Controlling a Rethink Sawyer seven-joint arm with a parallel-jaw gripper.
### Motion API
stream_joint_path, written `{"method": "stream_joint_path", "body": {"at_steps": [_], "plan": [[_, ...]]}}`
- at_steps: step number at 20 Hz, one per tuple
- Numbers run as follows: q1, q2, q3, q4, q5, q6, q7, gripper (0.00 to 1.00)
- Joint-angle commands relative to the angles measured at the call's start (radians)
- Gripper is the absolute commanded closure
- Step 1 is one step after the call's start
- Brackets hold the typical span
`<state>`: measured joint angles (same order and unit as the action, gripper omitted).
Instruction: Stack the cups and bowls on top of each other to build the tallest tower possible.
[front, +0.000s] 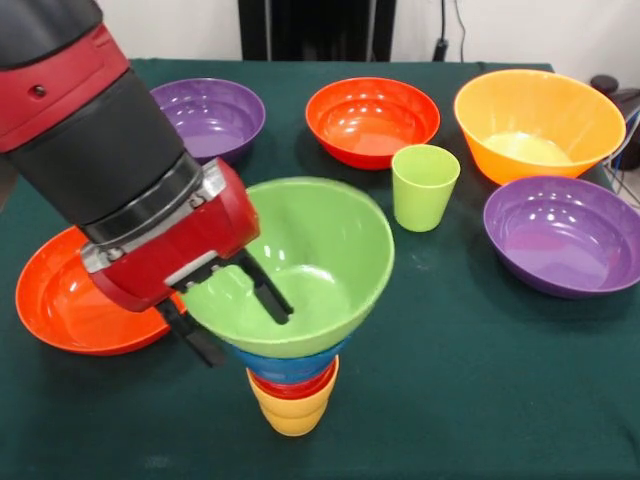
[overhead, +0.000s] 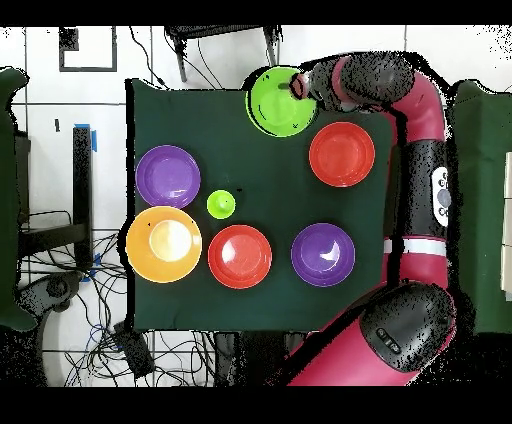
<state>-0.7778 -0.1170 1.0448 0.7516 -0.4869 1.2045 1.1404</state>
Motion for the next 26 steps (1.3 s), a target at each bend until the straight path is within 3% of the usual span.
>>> {"method": "stream_joint_path", "body": {"at_steps": [1, 7, 19, 23, 26], "plan": [[0.050, 0.007, -0.078, -0.099, 0.002, 0.088, -0.042, 0.00], [0.059, 0.004, -0.076, -0.123, -0.005, 0.090, -0.053, 0.00], [0.048, -0.028, -0.100, -0.062, 0.014, 0.089, -0.011, 0.00], [0.014, -0.164, -0.115, 0.082, 0.078, 0.117, 0.087, 0.00], [0.005, -0.256, -0.111, 0.135, 0.132, 0.155, 0.127, 0.00]]}}
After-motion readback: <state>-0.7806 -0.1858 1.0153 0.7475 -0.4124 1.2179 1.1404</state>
